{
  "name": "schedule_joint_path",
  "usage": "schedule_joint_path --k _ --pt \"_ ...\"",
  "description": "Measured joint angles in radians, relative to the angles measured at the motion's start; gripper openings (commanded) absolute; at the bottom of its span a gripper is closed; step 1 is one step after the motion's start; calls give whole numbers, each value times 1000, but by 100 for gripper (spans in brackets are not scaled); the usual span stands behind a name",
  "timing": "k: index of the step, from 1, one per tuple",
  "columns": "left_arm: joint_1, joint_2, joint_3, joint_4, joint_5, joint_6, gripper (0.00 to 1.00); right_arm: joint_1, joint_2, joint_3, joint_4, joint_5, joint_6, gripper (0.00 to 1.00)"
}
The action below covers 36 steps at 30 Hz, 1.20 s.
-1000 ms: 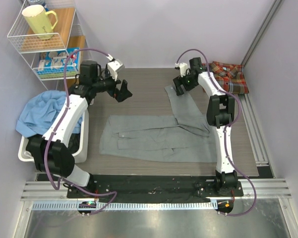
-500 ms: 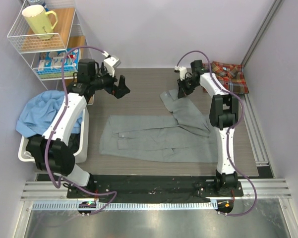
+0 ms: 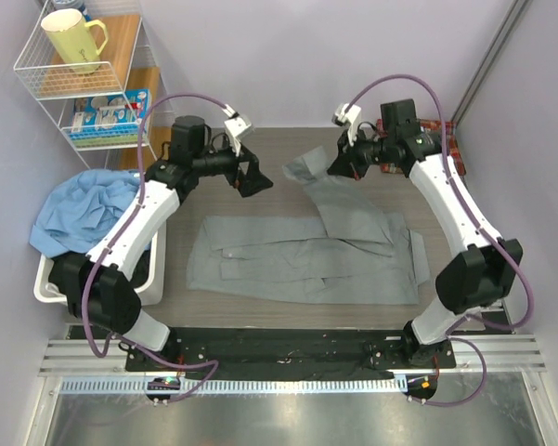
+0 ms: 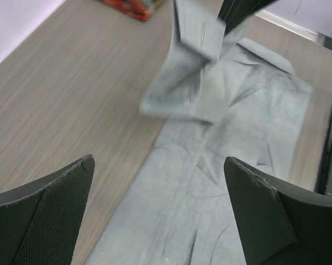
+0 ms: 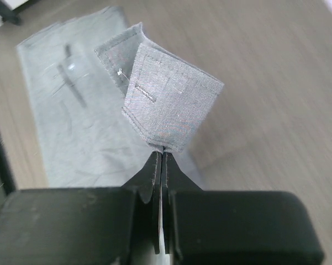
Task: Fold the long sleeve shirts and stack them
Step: Fold the shirt
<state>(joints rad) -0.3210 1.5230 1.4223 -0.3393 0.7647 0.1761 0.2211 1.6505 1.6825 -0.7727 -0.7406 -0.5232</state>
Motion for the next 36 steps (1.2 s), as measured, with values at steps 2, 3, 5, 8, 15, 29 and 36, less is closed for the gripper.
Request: schedule_joint_path --k 2,3,5,8,15,29,36 --pt "-41 0 -12 19 10 2 100 19 -52 -69 -6 -7 -20 1" --pt "-61 0 -15 28 16 6 100 27 -67 -94 -6 -7 -27 1" --pt "-94 5 -17 45 24 10 100 41 -92 -152 -14 -6 -43 1" --pt "-137 27 -17 76 32 2 100 51 -107 -199 -25 -2 -51 1" --pt "-165 130 -16 125 40 -66 100 60 -167 -237 -20 0 -52 1" --pt "-225 162 28 182 212 -195 0 94 -306 -301 10 15 -49 6" --pt "-329 -12 5 78 223 -114 0 98 -479 -377 35 103 -5 79"
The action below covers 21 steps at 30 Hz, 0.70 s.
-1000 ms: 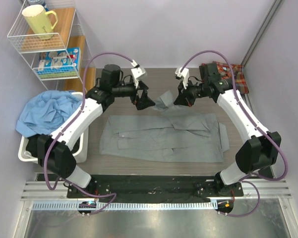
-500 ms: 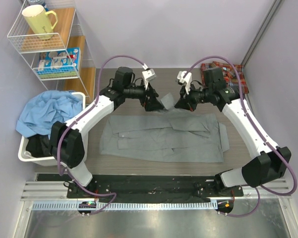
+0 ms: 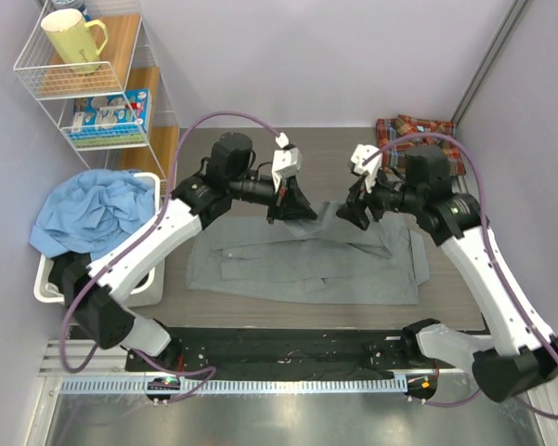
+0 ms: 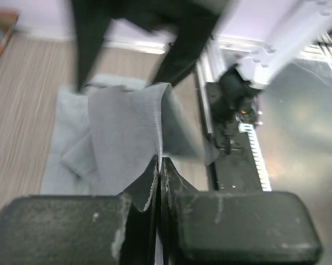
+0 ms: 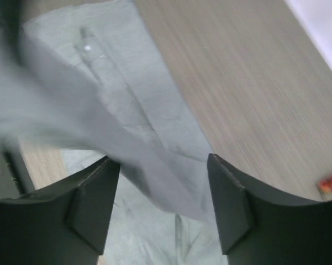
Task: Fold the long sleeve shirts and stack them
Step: Fold the shirt
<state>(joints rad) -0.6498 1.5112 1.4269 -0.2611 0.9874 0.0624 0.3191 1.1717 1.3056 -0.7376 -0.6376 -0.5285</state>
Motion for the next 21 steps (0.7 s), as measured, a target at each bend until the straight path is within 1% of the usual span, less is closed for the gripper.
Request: schedule_joint_path --k 2,5,9,13,16,19,20,21 --pt "-50 -68 0 -56 -5 58 0 0 -88 -43 28 71 24 83" --pt "-139 -156 0 -150 -26 159 0 -3 -196 -86 55 176 53 91" --pt "-237 -192 -6 -247 -72 251 0 -14 -278 -114 87 297 83 94" --pt "-283 -192 -40 -315 -112 299 0 -19 -324 -150 104 381 97 95" --pt "-286 -192 -60 -405 -125 370 0 -19 -353 -190 103 421 98 95" --pt "-296 -198 -76 -470 -125 417 0 -20 -360 -215 98 431 100 90" --pt "-303 -200 -78 -486 -127 427 0 -20 -358 -225 98 429 102 87" --pt "-320 -201 -80 -505 -130 447 0 -20 -349 -237 99 425 103 82"
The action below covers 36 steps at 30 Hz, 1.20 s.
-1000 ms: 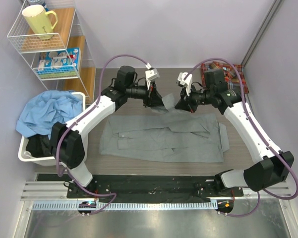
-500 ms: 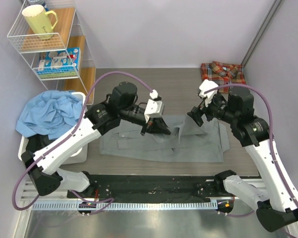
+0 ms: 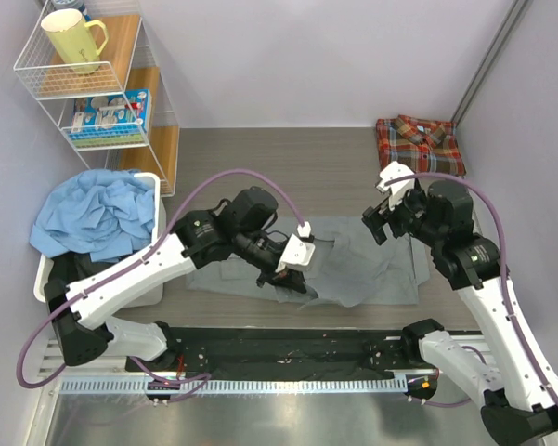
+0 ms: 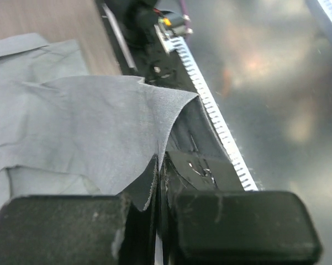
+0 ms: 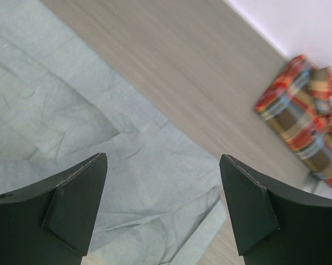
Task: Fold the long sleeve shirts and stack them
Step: Fold the shirt
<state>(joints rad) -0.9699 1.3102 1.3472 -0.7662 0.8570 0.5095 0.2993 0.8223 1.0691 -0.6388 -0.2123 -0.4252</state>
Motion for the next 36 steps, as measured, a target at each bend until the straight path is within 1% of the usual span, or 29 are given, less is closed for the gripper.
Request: schedule_joint_path --k 1,2,4,6,9,12,14,16,20,23,28,33,36 --pt "-18 0 -2 -11 -4 15 0 0 14 -12 0 -10 2 77" --pt "-32 0 -6 -17 -11 25 0 0 34 -29 2 -25 2 69" --pt "-51 2 -23 -10 -32 18 0 -2 93 -55 9 -51 0 62" --pt "-45 15 -42 15 -48 -11 0 -5 172 -84 17 -74 -5 57" --pt "1 42 -70 77 -52 -86 0 -24 361 -95 11 -102 -23 55" --pt "82 72 -110 167 -45 -188 0 -77 510 -83 -1 -150 -40 55" --pt "122 82 -125 196 -44 -219 0 -137 602 -42 -28 -184 -48 49" --pt "151 83 -130 208 -33 -238 0 -193 694 38 -65 -231 -63 48" --pt "133 81 -100 222 10 -240 0 -243 850 201 -93 -303 -84 47" --pt "101 82 -20 203 42 -207 0 -238 903 251 -115 -356 -98 46" --pt "83 79 116 194 120 -160 0 -223 921 254 -182 -415 -123 45" --pt "78 61 127 139 154 -97 0 -187 919 208 -198 -430 -130 42" --pt "75 61 127 114 154 -91 0 -145 919 161 -204 -428 -132 39"
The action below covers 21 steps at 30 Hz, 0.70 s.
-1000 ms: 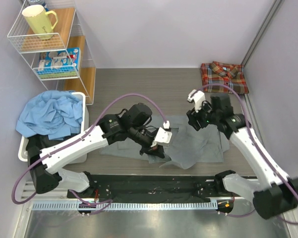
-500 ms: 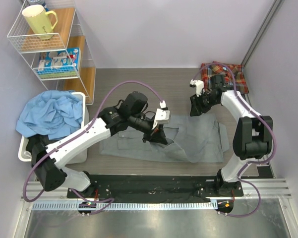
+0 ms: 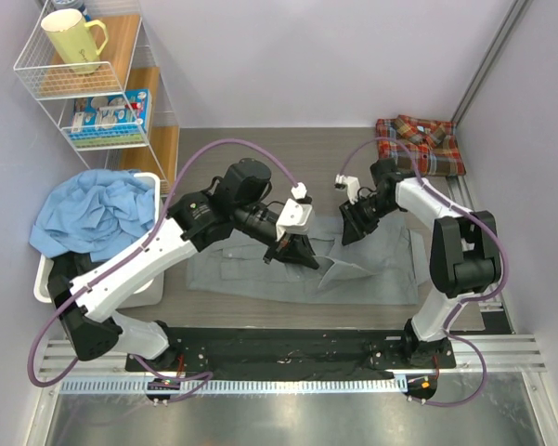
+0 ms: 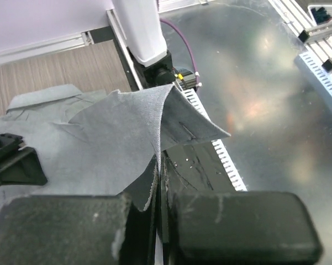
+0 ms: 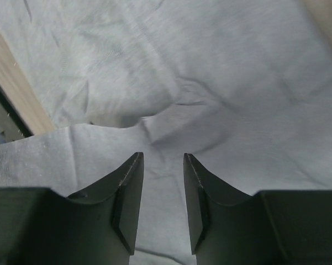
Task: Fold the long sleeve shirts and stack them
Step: Fold the shirt
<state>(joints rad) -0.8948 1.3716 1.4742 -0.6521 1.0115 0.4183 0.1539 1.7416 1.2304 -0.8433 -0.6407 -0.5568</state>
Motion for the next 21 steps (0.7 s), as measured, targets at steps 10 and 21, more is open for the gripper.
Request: schedule_joint_path --k 10,21 --pt "173 -7 -204 196 -155 -326 0 -51 30 2 -122 9 -57 59" --pt "414 -18 -552 312 -437 -575 0 -121 7 99 -244 53 -125 62"
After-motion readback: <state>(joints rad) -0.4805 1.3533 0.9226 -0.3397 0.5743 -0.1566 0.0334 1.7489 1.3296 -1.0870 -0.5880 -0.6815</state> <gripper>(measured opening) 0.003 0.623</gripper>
